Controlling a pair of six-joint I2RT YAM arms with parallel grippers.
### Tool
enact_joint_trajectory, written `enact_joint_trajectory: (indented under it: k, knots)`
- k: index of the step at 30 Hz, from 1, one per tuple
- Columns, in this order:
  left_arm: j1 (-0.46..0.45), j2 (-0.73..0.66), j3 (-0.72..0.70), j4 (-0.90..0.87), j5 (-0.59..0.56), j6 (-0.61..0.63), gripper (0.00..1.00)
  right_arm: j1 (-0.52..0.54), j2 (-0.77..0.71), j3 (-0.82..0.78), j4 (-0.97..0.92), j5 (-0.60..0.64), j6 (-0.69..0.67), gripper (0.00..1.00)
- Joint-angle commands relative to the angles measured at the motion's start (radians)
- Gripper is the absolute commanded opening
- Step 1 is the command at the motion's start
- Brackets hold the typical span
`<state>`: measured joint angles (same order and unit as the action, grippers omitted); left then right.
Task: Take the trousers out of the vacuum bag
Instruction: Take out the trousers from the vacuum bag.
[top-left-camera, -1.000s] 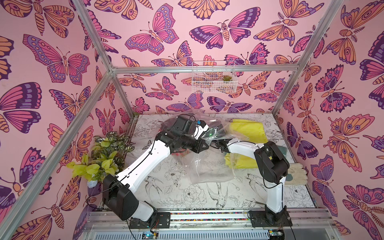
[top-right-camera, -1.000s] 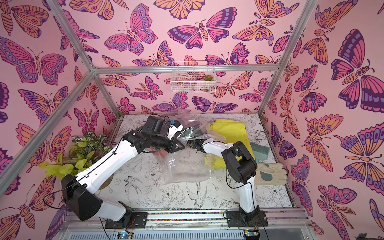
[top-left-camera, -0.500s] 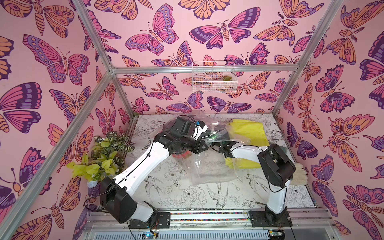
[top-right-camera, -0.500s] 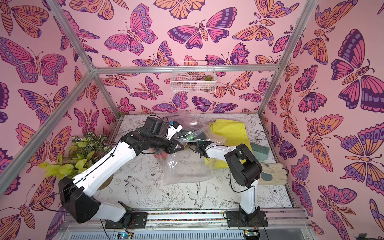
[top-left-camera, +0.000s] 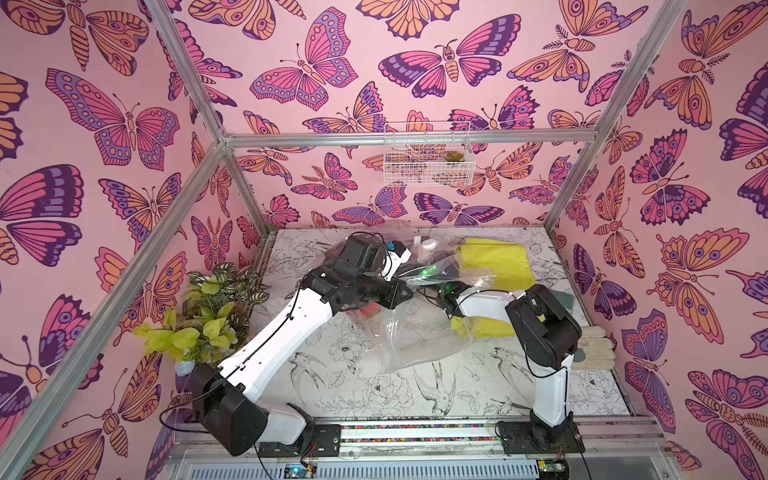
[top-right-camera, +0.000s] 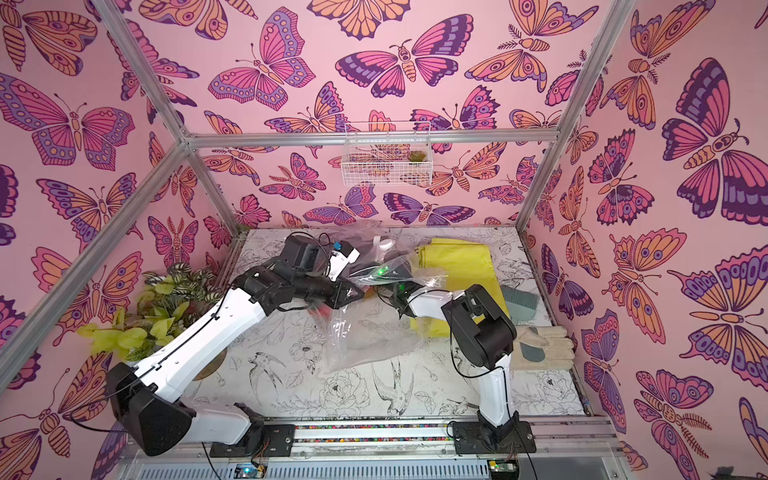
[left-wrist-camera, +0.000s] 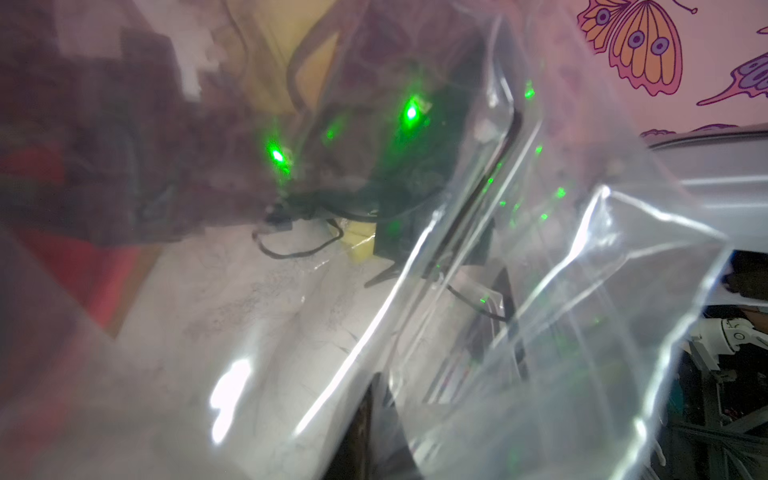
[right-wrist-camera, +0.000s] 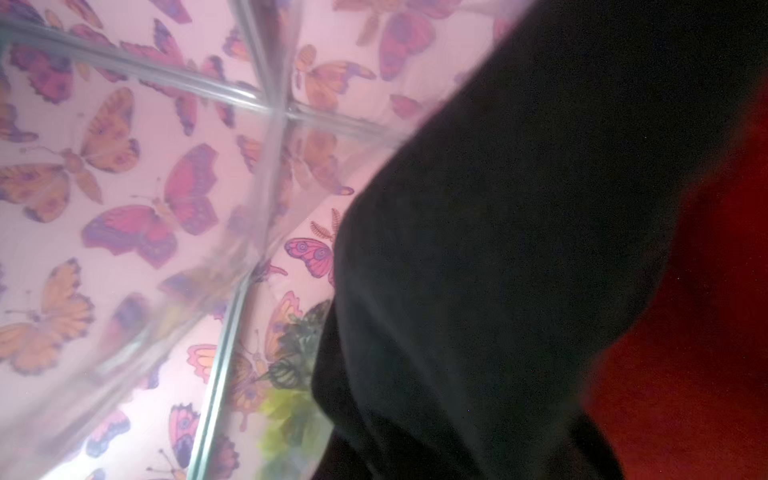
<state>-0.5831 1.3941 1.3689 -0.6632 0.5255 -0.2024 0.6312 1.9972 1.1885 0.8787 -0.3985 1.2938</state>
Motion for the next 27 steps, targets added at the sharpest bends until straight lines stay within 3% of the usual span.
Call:
enact_joint_trajectory:
  k: [1,7,11,17,27]
  knots:
    - [0.009,-0.032,-0.027,-0.029,-0.044,-0.008,0.00,0.001,-0.062,0.021,0.096,-0.069,0.030,0.00]
    - [0.009,-0.047,-0.027,-0.035,-0.051,-0.009,0.00,0.004,-0.182,-0.034,-0.391,0.102,-0.097,0.00]
    - [0.009,-0.046,-0.036,-0.035,-0.045,-0.017,0.00,0.002,-0.208,-0.036,-0.583,0.192,-0.141,0.00]
    - [-0.011,-0.033,-0.069,-0.025,-0.019,-0.039,0.00,0.001,-0.188,-0.065,-0.621,0.246,-0.143,0.04]
    - [-0.093,-0.030,-0.166,0.031,-0.039,-0.086,0.00,-0.009,-0.187,-0.190,-0.514,0.305,-0.126,0.26]
